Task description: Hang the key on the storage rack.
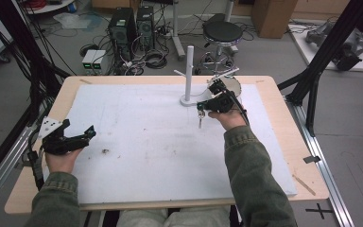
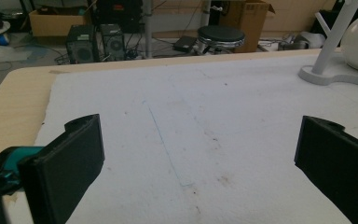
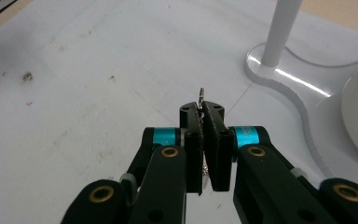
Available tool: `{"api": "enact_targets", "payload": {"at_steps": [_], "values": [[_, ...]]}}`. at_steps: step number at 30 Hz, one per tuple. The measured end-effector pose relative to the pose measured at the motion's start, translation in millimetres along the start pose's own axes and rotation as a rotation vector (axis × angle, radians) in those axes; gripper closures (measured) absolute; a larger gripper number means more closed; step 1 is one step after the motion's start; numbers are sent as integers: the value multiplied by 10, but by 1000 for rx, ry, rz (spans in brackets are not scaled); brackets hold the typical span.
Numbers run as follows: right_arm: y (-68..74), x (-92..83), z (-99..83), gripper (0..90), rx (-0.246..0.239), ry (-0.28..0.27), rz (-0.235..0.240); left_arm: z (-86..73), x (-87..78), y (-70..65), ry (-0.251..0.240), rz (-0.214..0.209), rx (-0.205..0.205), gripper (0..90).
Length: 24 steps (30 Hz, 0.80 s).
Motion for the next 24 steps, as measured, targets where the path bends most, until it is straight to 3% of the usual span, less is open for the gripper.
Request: {"api": "enact_targets", "payload": {"at_steps": [24], "values": [[14, -324, 384, 869, -22, -73, -3, -8, 11, 1, 5, -2, 2, 19]]}}
Point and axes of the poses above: each handheld gripper's, and its own axes: x roughly forward along the jaws, z roughly out of its top, y roughly to its left, the point moved 6 cm from there along x, roughly forward along the jaws, and after that the axes turned 12 degrees about z, right-handed, at the moved point
